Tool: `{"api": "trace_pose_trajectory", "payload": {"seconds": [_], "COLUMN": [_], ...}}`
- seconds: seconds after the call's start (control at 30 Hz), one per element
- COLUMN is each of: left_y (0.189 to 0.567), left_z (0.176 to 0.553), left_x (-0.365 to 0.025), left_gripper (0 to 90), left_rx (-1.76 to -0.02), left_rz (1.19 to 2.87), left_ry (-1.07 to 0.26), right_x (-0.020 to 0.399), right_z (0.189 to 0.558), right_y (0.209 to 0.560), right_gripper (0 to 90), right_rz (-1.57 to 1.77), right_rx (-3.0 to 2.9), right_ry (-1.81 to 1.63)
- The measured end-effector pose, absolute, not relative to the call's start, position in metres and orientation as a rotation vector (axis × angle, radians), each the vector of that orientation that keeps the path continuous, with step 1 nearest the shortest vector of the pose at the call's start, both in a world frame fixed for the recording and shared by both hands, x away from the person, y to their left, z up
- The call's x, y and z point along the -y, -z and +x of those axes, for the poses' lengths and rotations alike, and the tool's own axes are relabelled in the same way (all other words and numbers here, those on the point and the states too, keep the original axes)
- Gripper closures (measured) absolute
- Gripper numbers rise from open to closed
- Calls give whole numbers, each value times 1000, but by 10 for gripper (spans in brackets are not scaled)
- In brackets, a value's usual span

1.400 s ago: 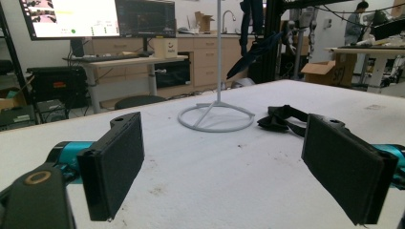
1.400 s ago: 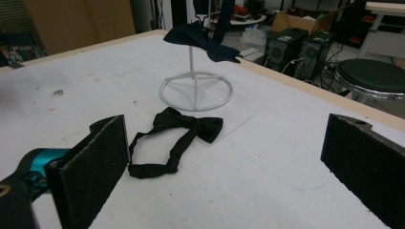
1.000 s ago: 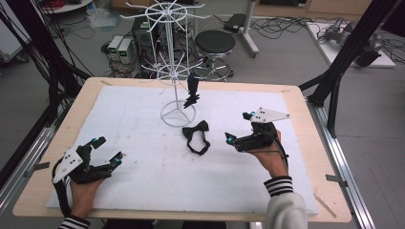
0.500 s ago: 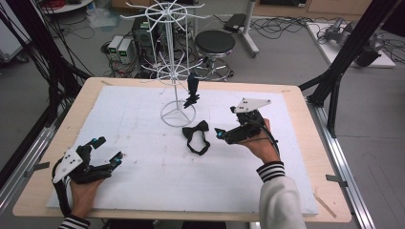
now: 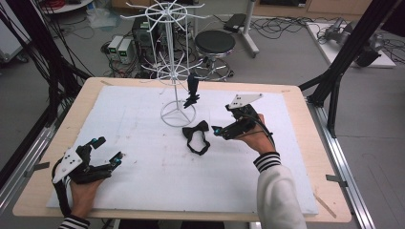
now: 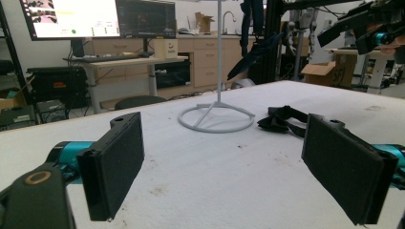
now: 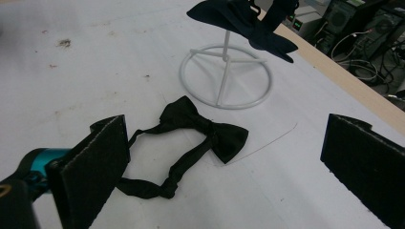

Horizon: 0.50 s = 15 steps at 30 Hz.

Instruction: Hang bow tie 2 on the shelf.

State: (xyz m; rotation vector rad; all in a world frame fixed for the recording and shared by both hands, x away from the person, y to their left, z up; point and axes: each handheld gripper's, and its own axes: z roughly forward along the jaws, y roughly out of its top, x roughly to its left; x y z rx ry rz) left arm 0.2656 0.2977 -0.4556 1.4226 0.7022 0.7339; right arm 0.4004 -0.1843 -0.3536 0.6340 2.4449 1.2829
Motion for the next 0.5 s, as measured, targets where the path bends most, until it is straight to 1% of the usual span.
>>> {"api": "trace_pose_trajectory", "payload": {"seconds": [0.23,0.5], "left_y": [456,456], "left_z": [266,266], "left_x": [-298,-298], "left_gripper": [149,149], "left_rx": [-702,-702], "left_rz": [1426,1426], "left_ry": [-735,-735], "right_x": [181,178], "right_z": [411,426], "right_y": [353,354], "right_gripper": [19,20], "right_rz": [565,462], "right_rx": [-2513,-2548], "right_ry": [-1225,-1242]}}
